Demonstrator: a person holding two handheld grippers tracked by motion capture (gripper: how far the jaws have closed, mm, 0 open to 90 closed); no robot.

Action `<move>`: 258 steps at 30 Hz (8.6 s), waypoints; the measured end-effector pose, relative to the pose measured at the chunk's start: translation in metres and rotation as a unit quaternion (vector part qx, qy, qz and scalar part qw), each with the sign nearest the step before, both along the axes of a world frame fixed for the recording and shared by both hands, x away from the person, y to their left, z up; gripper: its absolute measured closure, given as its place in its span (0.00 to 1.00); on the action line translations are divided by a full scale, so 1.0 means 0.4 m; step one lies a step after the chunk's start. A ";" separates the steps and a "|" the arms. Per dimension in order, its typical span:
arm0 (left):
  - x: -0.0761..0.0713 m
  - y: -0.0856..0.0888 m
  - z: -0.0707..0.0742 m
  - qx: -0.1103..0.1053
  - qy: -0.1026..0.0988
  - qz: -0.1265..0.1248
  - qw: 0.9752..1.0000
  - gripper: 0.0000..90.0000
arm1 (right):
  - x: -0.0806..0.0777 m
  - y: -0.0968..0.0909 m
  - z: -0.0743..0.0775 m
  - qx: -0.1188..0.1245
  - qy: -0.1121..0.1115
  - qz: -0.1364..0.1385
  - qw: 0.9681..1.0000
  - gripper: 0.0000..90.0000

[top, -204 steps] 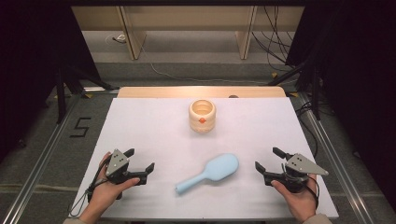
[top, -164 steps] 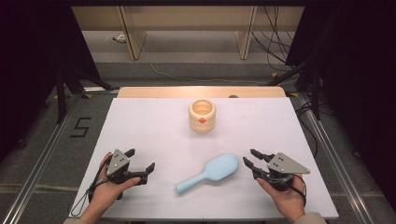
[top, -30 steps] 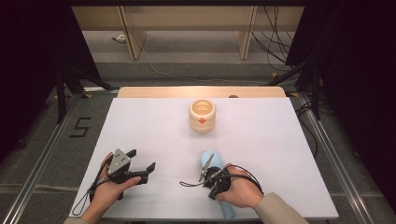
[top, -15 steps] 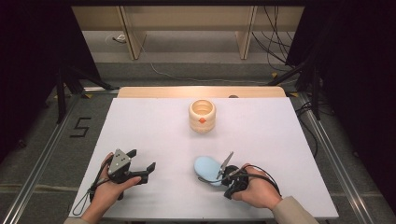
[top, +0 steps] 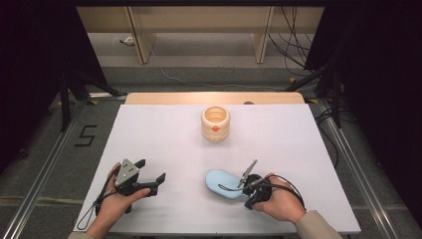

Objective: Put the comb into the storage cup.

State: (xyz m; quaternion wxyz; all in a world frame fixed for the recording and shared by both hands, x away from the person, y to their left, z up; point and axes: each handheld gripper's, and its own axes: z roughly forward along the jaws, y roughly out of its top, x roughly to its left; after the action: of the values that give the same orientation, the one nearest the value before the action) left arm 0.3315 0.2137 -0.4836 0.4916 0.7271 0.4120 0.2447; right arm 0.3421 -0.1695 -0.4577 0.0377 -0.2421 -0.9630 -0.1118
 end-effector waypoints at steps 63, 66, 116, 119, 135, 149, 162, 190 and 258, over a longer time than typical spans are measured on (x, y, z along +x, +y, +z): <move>0.002 -0.003 -0.001 0.000 0.001 -0.002 1.000 0.12 | 0.044 -0.017 0.044 0.032 -0.072 0.019 0.997 0.26; 0.002 -0.002 -0.001 0.000 0.002 -0.001 1.000 0.12 | 0.051 -0.005 0.038 0.024 -0.070 0.027 0.997 0.28; 0.002 -0.003 -0.002 0.000 0.002 -0.003 1.000 0.13 | 0.067 0.047 0.004 -0.045 -0.054 0.079 0.994 0.64; 0.002 -0.003 -0.002 0.000 0.002 -0.003 1.000 0.13 | 0.066 0.048 0.005 -0.046 -0.053 0.078 0.994 0.69; 0.002 -0.003 -0.002 0.000 0.002 -0.003 1.000 0.13 | 0.060 0.051 0.005 -0.053 -0.053 0.072 0.995 0.76; 0.002 -0.002 -0.002 -0.001 0.002 -0.002 1.000 0.14 | 0.061 0.036 0.005 -0.033 -0.052 0.068 0.996 0.78; 0.003 -0.001 -0.002 -0.002 0.003 0.000 1.000 0.14 | 0.061 0.030 0.005 -0.022 -0.049 0.063 0.997 0.78; 0.005 0.002 -0.003 -0.008 0.006 0.006 1.000 0.15 | 0.065 0.010 0.041 0.035 -0.074 0.031 0.996 0.78; 0.006 0.005 0.000 -0.013 0.005 0.014 1.000 0.16 | 0.082 -0.039 0.090 0.200 -0.166 -0.103 0.960 0.78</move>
State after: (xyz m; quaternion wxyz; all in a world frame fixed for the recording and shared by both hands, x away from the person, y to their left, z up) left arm 0.3338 0.2157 -0.4838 0.4958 0.7158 0.4276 0.2429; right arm 0.3751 -0.1851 -0.4218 -0.0869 -0.3058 -0.8836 -0.3436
